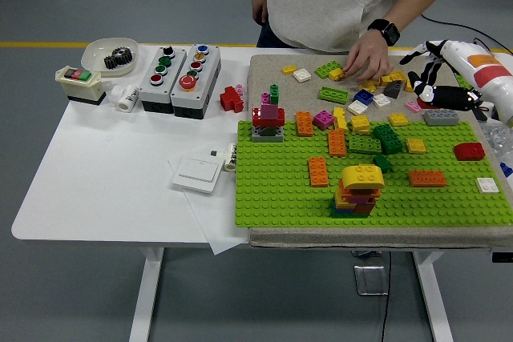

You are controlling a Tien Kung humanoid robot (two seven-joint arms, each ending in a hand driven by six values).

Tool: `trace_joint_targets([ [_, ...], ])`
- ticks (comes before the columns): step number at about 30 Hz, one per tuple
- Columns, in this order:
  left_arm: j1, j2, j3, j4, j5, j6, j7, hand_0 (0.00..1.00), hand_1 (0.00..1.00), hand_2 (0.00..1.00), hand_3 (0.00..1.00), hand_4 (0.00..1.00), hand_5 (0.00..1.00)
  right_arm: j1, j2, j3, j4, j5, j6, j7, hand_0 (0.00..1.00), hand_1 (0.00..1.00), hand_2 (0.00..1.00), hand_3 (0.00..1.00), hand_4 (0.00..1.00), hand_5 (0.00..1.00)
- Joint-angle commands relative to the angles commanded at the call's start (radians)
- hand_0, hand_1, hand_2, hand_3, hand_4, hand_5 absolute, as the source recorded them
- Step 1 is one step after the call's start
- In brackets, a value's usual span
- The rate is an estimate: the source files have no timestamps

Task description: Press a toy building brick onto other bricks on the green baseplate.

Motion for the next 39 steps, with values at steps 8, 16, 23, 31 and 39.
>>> trace_joint_targets([
  [8, -0.003, 0.001, 0.000, -0.001, 0.003, -0.003, 0.001, 0.750, 0.758, 0.721, 0.585, 0.641, 0.670, 0.036, 0.032, -0.050, -0.019, 0.005, 0.014, -0.004, 0.447, 0.236, 0.302, 0.625, 0.166, 0.195],
  [16, -0.003, 0.001, 0.003, 0.000, -0.002, -0.001, -0.001, 0.751, 0.757, 0.722, 0.585, 0.643, 0.671, 0.043, 0.039, -0.066, -0.025, 0.005, 0.020, 0.000, 0.456, 0.241, 0.304, 0.643, 0.145, 0.182],
  [23, -0.002, 0.002, 0.003, 0.002, -0.004, -0.001, -0.001, 0.751, 0.758, 0.723, 0.586, 0.643, 0.670, 0.049, 0.042, -0.075, -0.024, 0.002, 0.029, 0.004, 0.457, 0.240, 0.303, 0.646, 0.133, 0.180],
  [31, -0.004, 0.001, 0.007, 0.001, -0.010, 0.001, -0.003, 0.752, 0.760, 0.723, 0.586, 0.644, 0.671, 0.046, 0.039, -0.058, -0.033, 0.002, 0.018, 0.003, 0.457, 0.240, 0.303, 0.646, 0.136, 0.182],
  [39, -0.007, 0.002, 0.009, 0.001, -0.012, 0.002, -0.004, 0.753, 0.760, 0.724, 0.587, 0.644, 0.671, 0.016, 0.019, 0.018, -0.043, -0.009, 0.017, -0.014, 0.458, 0.241, 0.307, 0.633, 0.157, 0.178],
])
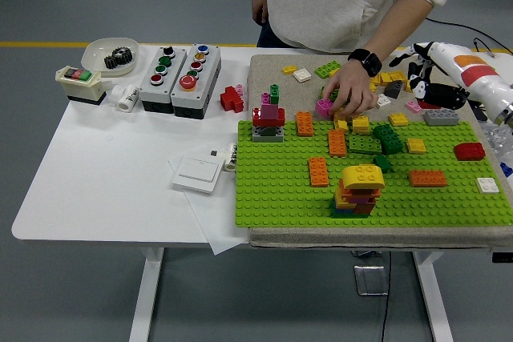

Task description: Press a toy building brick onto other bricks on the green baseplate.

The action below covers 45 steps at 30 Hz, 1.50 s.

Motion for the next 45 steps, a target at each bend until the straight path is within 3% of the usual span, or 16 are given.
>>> trace_joint_targets([
  [1, -0.001, 0.000, 0.002, 0.000, -0.002, 0.001, -0.001, 0.752, 0.759, 0.723, 0.586, 0.644, 0.670, -0.004, -0.004, 0.013, -0.002, -0.001, -0.001, -0.003, 0.473, 0.256, 0.338, 0.632, 0.291, 0.224],
  [6, -0.002, -0.001, -0.001, 0.001, 0.002, 0.005, 0.000, 0.752, 0.759, 0.723, 0.586, 0.644, 0.670, -0.023, -0.015, 0.061, -0.011, 0.003, 0.001, -0.016, 0.473, 0.256, 0.338, 0.632, 0.291, 0.224],
  [7, -0.002, -0.001, -0.002, 0.002, 0.003, 0.005, 0.000, 0.752, 0.758, 0.723, 0.586, 0.644, 0.669, -0.026, -0.016, 0.065, -0.014, 0.003, 0.002, -0.019, 0.513, 0.384, 0.494, 0.649, 0.548, 0.275],
  [12, 0.002, 0.000, 0.002, 0.002, -0.003, 0.005, -0.002, 0.752, 0.758, 0.723, 0.586, 0.644, 0.669, -0.047, -0.024, 0.085, -0.022, -0.003, 0.016, -0.031, 0.513, 0.384, 0.494, 0.649, 0.548, 0.275],
  [13, 0.002, 0.000, 0.001, 0.002, -0.002, 0.005, -0.001, 0.754, 0.761, 0.723, 0.586, 0.644, 0.670, -0.050, -0.025, 0.089, -0.023, -0.003, 0.018, -0.032, 0.663, 0.634, 0.718, 0.689, 0.724, 0.366],
  [35, -0.006, 0.000, 0.007, 0.001, -0.006, 0.007, -0.003, 0.753, 0.763, 0.722, 0.585, 0.645, 0.671, -0.099, -0.044, 0.154, -0.040, -0.020, 0.033, -0.041, 0.713, 0.692, 0.756, 0.706, 0.739, 0.374],
  [45, -0.008, 0.001, 0.008, 0.002, -0.006, 0.008, -0.003, 0.754, 0.760, 0.721, 0.585, 0.645, 0.672, -0.135, -0.089, 0.158, -0.043, -0.042, 0.034, -0.033, 0.713, 0.694, 0.756, 0.712, 0.739, 0.378],
])
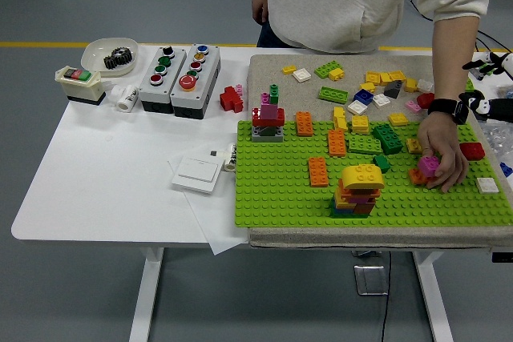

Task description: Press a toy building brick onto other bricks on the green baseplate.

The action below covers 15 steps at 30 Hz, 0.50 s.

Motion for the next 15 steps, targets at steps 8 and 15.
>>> trace_joint_targets([
  [8, 0.000, 0.000, 0.000, 0.001, 0.002, 0.000, 0.000, 0.754, 0.759, 0.721, 0.586, 0.644, 0.672, -0.021, -0.013, 0.002, -0.004, -0.013, 0.003, 0.002, 0.712, 0.696, 0.756, 0.715, 0.739, 0.378],
  [15, 0.000, 0.000, 0.002, 0.001, -0.001, 0.002, 0.000, 0.754, 0.760, 0.723, 0.586, 0.644, 0.669, -0.046, -0.018, 0.003, -0.002, -0.024, 0.006, 0.003, 0.712, 0.697, 0.756, 0.716, 0.740, 0.378],
])
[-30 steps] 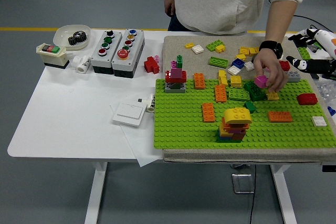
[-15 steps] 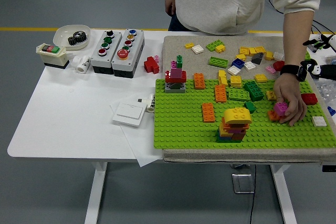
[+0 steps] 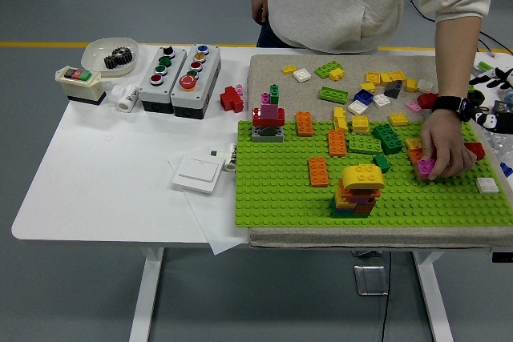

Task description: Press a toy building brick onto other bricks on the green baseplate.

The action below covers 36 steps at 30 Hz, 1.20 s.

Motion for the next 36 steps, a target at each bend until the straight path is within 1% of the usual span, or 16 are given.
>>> trace_joint_targets([
  [8, 0.001, 0.003, 0.004, 0.002, -0.004, 0.002, -0.001, 0.754, 0.762, 0.724, 0.585, 0.644, 0.667, -0.040, -0.022, -0.014, 0.034, -0.011, -0.001, 0.015, 0.709, 0.695, 0.757, 0.721, 0.741, 0.378],
  [15, -0.001, 0.004, 0.011, 0.003, -0.015, 0.006, -0.005, 0.755, 0.763, 0.724, 0.585, 0.644, 0.665, -0.066, -0.033, -0.029, 0.058, -0.018, 0.002, 0.027, 0.709, 0.695, 0.756, 0.729, 0.743, 0.377],
  [27, -0.002, 0.006, 0.015, 0.003, -0.022, 0.007, -0.006, 0.757, 0.762, 0.726, 0.585, 0.644, 0.664, -0.089, -0.037, -0.067, 0.068, -0.025, 0.018, 0.036, 0.698, 0.695, 0.752, 0.732, 0.749, 0.377],
  [36, -0.008, 0.006, 0.019, 0.003, -0.027, 0.008, -0.007, 0.757, 0.762, 0.725, 0.584, 0.644, 0.664, -0.089, -0.035, -0.109, 0.063, -0.025, 0.030, 0.035, 0.699, 0.687, 0.748, 0.727, 0.751, 0.376],
])
